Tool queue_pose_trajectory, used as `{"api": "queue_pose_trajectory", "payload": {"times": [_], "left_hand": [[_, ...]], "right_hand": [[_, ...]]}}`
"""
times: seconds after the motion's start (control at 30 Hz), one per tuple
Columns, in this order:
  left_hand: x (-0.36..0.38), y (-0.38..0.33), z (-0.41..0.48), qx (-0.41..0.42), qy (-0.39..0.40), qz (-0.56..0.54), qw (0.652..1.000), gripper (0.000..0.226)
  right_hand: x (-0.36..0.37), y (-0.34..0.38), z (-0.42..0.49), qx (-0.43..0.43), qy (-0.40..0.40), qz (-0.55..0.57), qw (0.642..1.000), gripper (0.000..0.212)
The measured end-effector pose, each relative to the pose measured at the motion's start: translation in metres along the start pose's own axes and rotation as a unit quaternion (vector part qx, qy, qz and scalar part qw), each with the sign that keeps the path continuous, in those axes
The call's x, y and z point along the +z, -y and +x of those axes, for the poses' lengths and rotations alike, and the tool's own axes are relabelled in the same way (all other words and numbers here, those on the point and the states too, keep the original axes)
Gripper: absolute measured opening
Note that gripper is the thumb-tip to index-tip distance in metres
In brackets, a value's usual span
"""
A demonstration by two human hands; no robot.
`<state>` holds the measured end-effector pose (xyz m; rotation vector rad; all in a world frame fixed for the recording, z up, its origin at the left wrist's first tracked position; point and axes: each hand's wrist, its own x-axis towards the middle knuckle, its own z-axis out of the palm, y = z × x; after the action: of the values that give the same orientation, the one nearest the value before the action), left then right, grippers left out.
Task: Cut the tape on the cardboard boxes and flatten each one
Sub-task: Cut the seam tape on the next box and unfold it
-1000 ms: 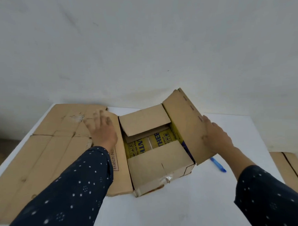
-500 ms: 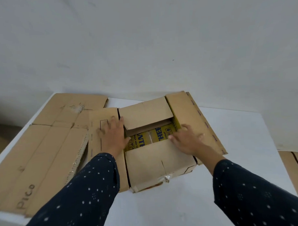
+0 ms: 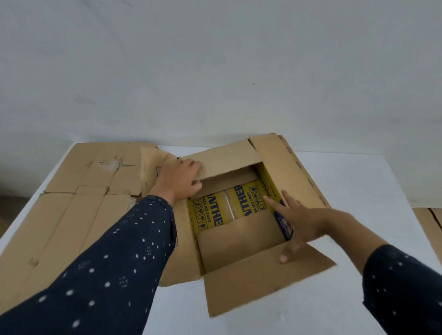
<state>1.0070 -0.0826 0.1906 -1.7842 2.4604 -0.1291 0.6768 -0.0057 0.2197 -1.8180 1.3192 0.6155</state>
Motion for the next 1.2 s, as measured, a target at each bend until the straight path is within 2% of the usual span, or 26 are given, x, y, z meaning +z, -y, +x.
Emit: {"api": "queue_pose_trajectory", "payload": {"times": [0.07,0.17,0.23,0.3,0.37,0.47,0.53,0.63,0.73,0.8,0.83,0.9,0.97,1.07,1.13,1.2], "left_hand": [[-0.006,0.008,0.004,-0.043,-0.091,-0.105,0.989,0.044],[-0.017,0.024,0.017,-0.165,-0.230,-0.238,0.929,0.034],[-0.021,0.033,0.029,-0.205,-0.272,-0.275,0.899,0.023],[-0.020,0.039,0.040,-0.209,-0.267,-0.274,0.900,0.004],[-0.011,0.044,0.053,-0.202,-0.236,-0.250,0.917,0.018],[-0.002,0.046,0.058,-0.213,-0.114,-0.173,0.955,0.045],[0.000,0.046,0.052,-0.214,-0.051,-0.132,0.967,0.060],[0.006,0.050,0.034,-0.199,-0.015,-0.064,0.978,0.072],[0.005,0.059,0.014,-0.237,-0.016,-0.025,0.971,0.071],[0.005,0.065,-0.001,-0.287,-0.008,-0.104,0.952,0.073],[0.003,0.068,-0.008,-0.312,0.000,-0.190,0.931,0.075],[-0.003,0.075,-0.019,-0.349,0.006,-0.368,0.861,0.082],[-0.014,0.076,-0.028,-0.342,-0.014,-0.452,0.824,0.085],[-0.043,0.063,-0.025,-0.306,-0.022,-0.497,0.812,0.080],[-0.072,0.054,-0.027,-0.288,-0.028,-0.503,0.815,0.078],[-0.105,0.045,-0.026,-0.265,-0.032,-0.511,0.817,0.077]], "right_hand": [[0.015,0.006,0.001,0.020,-0.038,0.019,0.999,0.156],[0.028,0.016,0.002,0.042,-0.063,0.031,0.997,0.158],[0.033,0.019,0.005,0.054,-0.073,0.026,0.996,0.158],[0.037,0.019,0.008,0.064,-0.084,0.024,0.994,0.158],[0.038,0.019,0.010,0.075,-0.092,0.017,0.993,0.157],[0.037,0.023,0.014,0.100,-0.100,0.003,0.990,0.156],[0.036,0.032,0.015,0.115,-0.108,0.009,0.987,0.154],[0.037,0.052,0.020,0.142,-0.127,0.033,0.981,0.151],[0.037,0.075,0.026,0.157,-0.164,0.022,0.974,0.146],[0.033,0.095,0.035,0.129,-0.206,0.010,0.970,0.138],[0.030,0.109,0.040,0.104,-0.228,0.015,0.968,0.132],[0.025,0.141,0.046,0.031,-0.263,0.061,0.963,0.123],[0.024,0.179,0.039,-0.060,-0.271,0.152,0.949,0.119],[0.026,0.220,0.027,-0.129,-0.242,0.223,0.935,0.114],[0.031,0.240,0.015,-0.120,-0.251,0.190,0.942,0.108],[0.029,0.248,0.002,-0.089,-0.286,0.165,0.940,0.092]]}}
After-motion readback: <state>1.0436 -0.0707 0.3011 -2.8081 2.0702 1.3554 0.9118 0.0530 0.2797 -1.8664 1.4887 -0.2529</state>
